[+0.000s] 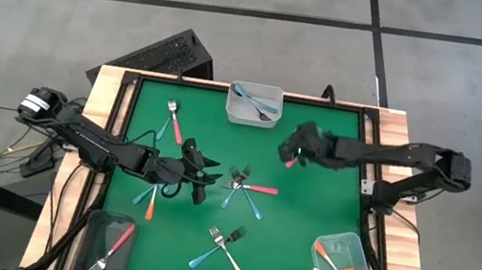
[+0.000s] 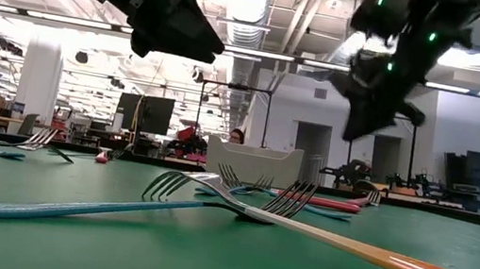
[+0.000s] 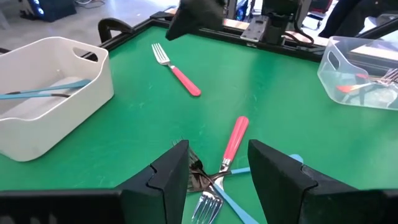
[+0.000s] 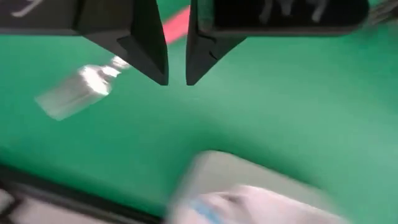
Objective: Sort silverware by color (type)
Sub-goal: Put the right pink fork into the black bin
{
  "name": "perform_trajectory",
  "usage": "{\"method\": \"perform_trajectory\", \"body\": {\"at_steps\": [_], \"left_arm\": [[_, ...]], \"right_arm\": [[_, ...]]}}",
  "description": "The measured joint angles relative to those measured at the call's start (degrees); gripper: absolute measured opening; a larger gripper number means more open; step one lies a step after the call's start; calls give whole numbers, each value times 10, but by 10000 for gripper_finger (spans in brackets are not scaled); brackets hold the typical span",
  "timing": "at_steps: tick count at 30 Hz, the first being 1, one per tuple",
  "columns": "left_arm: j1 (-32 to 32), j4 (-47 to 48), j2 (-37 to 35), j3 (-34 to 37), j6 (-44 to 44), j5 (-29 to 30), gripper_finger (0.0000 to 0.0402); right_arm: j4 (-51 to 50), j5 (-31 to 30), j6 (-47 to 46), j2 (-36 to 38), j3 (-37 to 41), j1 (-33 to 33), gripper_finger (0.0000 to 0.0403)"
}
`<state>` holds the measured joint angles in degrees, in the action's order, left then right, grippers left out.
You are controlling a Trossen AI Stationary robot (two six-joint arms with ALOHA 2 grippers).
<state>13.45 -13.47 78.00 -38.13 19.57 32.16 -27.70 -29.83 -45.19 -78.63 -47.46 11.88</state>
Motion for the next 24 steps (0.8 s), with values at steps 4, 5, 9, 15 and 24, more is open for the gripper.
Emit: {"method": "perform_trajectory", "body": {"at_steps": [4, 5, 9, 15, 24], "left_arm": [[0, 1, 0, 0, 0, -1, 151], [0, 3, 0, 0, 1, -2, 151], [0, 24, 0, 0, 2, -4, 151], [0, 56, 0, 0, 11, -1, 151], [0, 67, 0, 0, 11, 6, 151]], "right_arm": [[-57, 15, -32, -34, 1, 58, 108], [-54, 23, -34, -45, 0, 66, 117], [-40, 50, -39, -97, 0, 74, 160], [-33, 77, -69, -169, -3, 82, 215], [-24, 84, -38, -188, -2, 84, 174]]}}
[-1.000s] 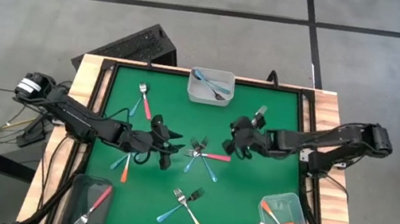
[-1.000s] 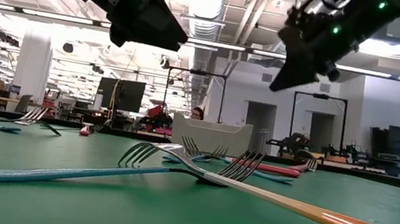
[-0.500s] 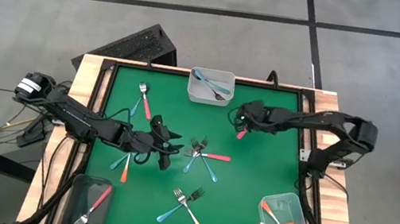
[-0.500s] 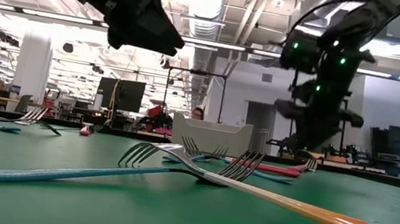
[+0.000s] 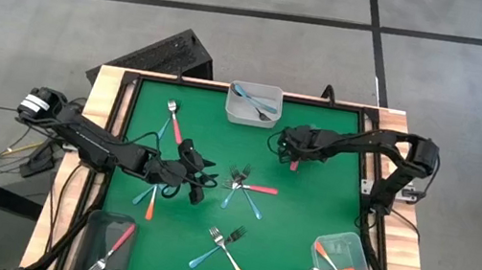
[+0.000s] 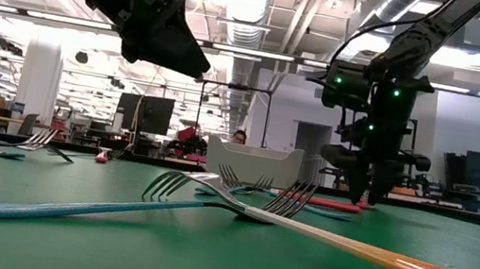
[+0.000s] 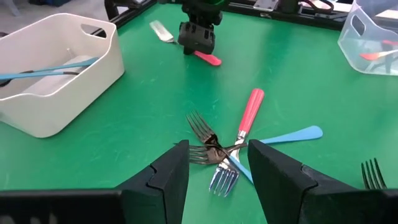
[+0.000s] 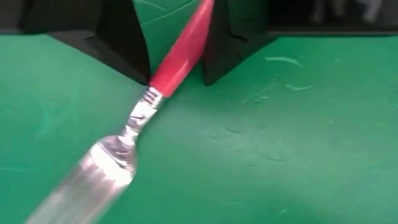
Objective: Sort silverware by color (type)
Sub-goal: Put the right pink fork into the black bin
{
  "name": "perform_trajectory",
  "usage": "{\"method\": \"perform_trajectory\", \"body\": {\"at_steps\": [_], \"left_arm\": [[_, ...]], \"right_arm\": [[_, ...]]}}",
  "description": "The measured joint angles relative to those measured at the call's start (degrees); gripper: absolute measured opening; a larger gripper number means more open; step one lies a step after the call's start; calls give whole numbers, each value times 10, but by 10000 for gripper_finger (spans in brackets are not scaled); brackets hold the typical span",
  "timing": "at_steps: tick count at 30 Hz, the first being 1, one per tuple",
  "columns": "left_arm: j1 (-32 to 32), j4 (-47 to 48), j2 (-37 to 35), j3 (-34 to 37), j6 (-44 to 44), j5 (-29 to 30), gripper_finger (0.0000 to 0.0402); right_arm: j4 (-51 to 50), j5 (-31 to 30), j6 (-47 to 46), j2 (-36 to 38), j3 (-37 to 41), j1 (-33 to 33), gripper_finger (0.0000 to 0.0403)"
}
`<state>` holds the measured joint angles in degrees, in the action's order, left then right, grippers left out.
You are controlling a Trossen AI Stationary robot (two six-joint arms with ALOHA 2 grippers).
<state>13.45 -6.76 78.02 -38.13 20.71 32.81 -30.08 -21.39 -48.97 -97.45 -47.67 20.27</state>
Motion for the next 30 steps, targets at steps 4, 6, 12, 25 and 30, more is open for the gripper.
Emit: {"method": "perform_trajectory", "body": {"at_steps": [4, 6, 12, 25, 30], "left_arm": [[0, 0, 0, 0, 0, 2, 151], [0, 0, 0, 0, 3, 2, 151], [0, 0, 0, 0, 11, 7, 151], [-42, -74, 0, 0, -21, -40, 151], [-54, -145, 0, 0, -31, -38, 151]], "right_arm": [[8, 18, 31, 19, 2, -1, 98], [16, 24, 50, 22, 2, -5, 64], [23, 35, 103, 24, 2, -29, 46], [153, 3, 186, 162, 4, -195, 47], [275, -89, 295, 162, 3, -268, 49]]}}
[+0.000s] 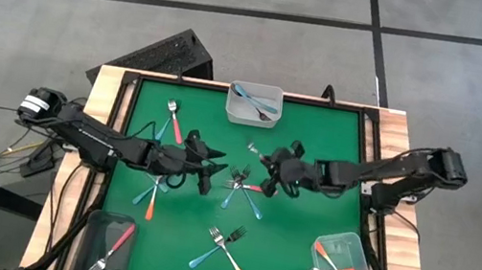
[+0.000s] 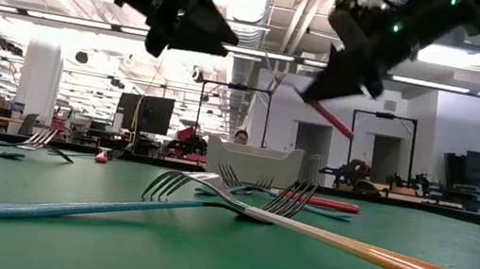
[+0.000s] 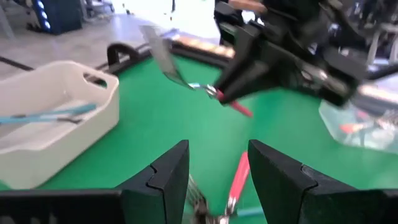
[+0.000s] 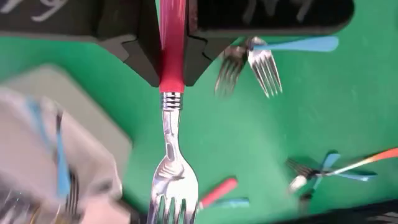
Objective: Sort silverware by color (type)
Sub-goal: Put the right pink fork into the black bin
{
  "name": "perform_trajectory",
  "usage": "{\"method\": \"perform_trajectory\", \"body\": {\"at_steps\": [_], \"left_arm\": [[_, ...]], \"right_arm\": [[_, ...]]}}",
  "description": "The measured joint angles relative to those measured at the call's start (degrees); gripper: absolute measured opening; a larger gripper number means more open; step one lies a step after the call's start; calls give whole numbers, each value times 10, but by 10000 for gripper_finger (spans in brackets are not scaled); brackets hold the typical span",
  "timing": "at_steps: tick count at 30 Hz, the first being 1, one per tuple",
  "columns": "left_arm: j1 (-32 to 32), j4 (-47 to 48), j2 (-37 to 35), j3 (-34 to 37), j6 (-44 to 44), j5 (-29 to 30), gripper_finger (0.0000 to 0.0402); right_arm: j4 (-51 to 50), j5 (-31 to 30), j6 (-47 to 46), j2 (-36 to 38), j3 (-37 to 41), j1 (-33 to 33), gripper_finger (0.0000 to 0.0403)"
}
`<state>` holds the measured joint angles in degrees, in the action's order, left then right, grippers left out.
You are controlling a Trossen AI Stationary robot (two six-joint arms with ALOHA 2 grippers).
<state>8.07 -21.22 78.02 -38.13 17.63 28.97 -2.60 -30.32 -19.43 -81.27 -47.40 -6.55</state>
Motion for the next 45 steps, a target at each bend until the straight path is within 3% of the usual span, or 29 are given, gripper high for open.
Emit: {"method": "perform_trajectory", "body": {"at_steps": [13, 19, 29, 33, 38, 42, 45], "left_arm": [[-28, -54, 0, 0, -17, -13, 152], [-36, -61, 0, -3, -57, -41, 152], [-62, -71, 0, -3, -43, -20, 145], [-63, -64, 0, -3, -43, -19, 106], [-65, -33, 0, -4, -49, -28, 13], [-63, 44, -13, -4, -65, -44, 2], [-63, 166, -54, -10, -82, -59, 1]], "right_arm": [[109, -171, 151, -81, 0, -67, 52], [135, -183, 182, -101, -10, -64, 52], [135, -196, 257, -146, -73, -64, 52], [135, -201, 265, -157, -86, -65, 52], [131, -207, 260, -156, -87, -65, 58], [131, -204, 229, -156, -86, -66, 83], [135, -208, 201, -149, -87, -68, 108]]}}
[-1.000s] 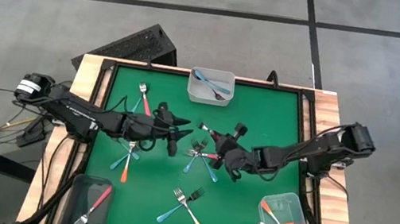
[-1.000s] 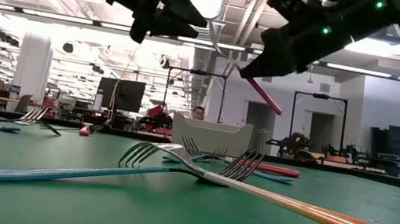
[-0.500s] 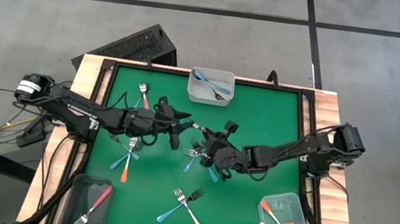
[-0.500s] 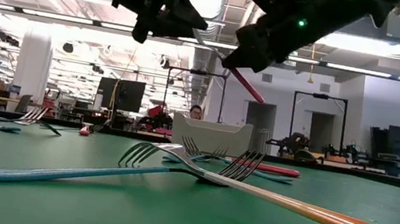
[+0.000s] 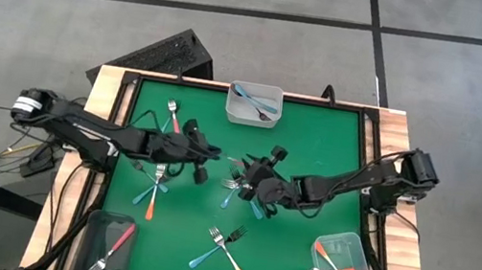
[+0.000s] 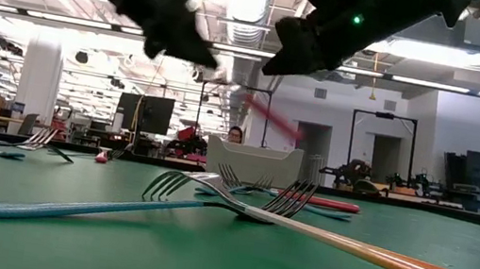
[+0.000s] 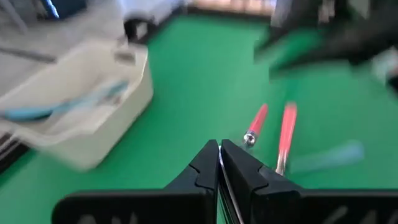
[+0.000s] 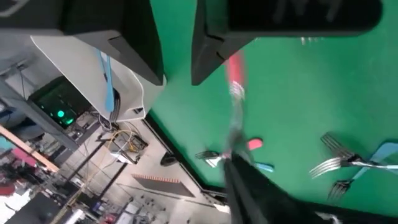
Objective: Sort silverware by color (type)
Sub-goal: Put the right pink fork into the black bin
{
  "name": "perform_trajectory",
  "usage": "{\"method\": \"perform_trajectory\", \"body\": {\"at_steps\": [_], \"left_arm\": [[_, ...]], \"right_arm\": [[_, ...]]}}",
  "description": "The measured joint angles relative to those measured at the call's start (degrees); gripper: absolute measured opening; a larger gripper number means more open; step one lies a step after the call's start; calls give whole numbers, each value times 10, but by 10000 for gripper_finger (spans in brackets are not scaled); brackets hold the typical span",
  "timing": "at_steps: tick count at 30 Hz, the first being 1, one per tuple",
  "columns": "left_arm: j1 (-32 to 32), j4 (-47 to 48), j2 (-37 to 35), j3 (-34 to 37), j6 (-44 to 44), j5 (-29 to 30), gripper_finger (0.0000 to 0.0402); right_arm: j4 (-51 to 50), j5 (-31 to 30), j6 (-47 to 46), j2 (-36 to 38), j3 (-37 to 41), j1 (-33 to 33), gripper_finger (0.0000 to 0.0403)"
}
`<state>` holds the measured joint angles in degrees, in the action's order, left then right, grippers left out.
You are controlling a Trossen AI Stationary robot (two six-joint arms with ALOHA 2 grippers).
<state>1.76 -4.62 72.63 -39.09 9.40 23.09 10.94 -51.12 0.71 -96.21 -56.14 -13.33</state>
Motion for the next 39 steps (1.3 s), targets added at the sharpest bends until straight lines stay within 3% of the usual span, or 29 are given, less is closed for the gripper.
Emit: {"method": "perform_trajectory", "body": {"at_steps": [5, 11, 14, 17, 21, 32, 39], "left_arm": [[10, 324, -89, -102, -2, -52, 0], [37, 656, -128, -263, -6, -338, 0], [67, 763, -127, -315, 2, -421, 0], [111, 834, -128, -319, 23, -476, 0], [162, 824, -127, -270, 90, -489, 0], [241, 661, -125, -82, 221, -538, 3], [261, 650, -125, -37, 299, -541, 50]], "right_arm": [[-21, 1, -21, 26, 0, -13, 144], [-33, 4, -23, 41, 2, -19, 164], [-31, 7, -32, 38, 0, -15, 165], [-42, 16, -58, 36, 1, -11, 164], [-58, 18, -83, 32, 1, -11, 164], [-60, 18, -79, 32, 1, -8, 164], [-60, 18, -78, 32, 1, -8, 164]]}}
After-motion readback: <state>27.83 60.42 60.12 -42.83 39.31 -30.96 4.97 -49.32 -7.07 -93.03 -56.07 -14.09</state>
